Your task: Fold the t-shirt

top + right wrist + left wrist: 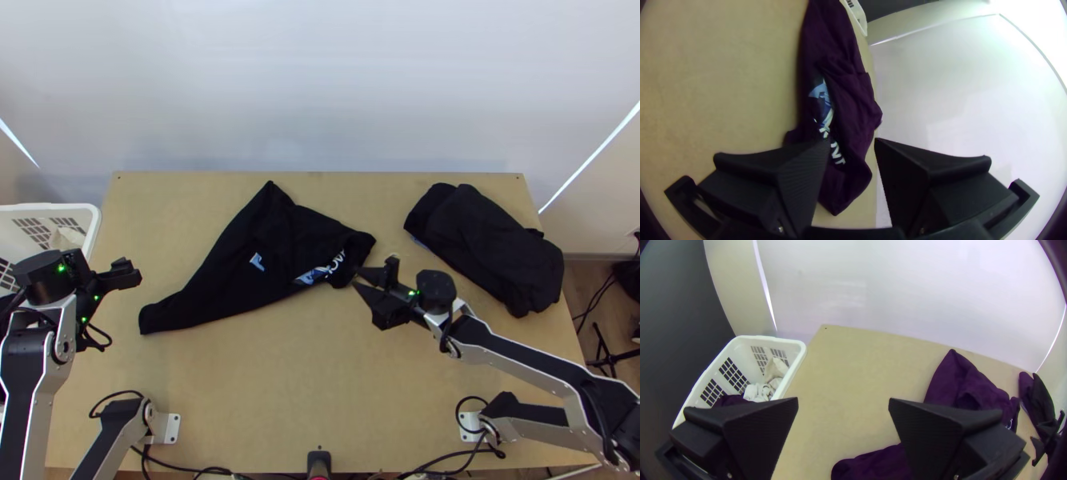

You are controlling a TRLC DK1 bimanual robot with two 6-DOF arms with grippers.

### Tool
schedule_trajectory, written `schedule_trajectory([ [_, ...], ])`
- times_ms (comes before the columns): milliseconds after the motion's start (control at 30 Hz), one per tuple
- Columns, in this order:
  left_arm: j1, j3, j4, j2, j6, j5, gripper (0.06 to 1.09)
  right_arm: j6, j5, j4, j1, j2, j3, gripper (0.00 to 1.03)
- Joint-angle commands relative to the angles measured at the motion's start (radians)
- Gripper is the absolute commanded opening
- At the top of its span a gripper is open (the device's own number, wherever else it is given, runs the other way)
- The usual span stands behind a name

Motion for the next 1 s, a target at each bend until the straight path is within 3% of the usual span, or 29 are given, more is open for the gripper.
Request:
schedule_trajectory([
  [0,0.009,-0.002,0.002,-0.002,0.007,0.001,1.04,-0.099,-0.073,0.032,0.012,0.092,0.025,0.47],
  [367,0.022,0.000,0.008,0.001,0.021,0.001,1.04,-0.197,-0.138,0.086,-0.054,0.313,0.172,0.47],
  [967,0.029,0.000,0.019,0.015,0.027,0.001,1.04,-0.231,-0.162,0.141,-0.117,0.510,0.321,0.46],
])
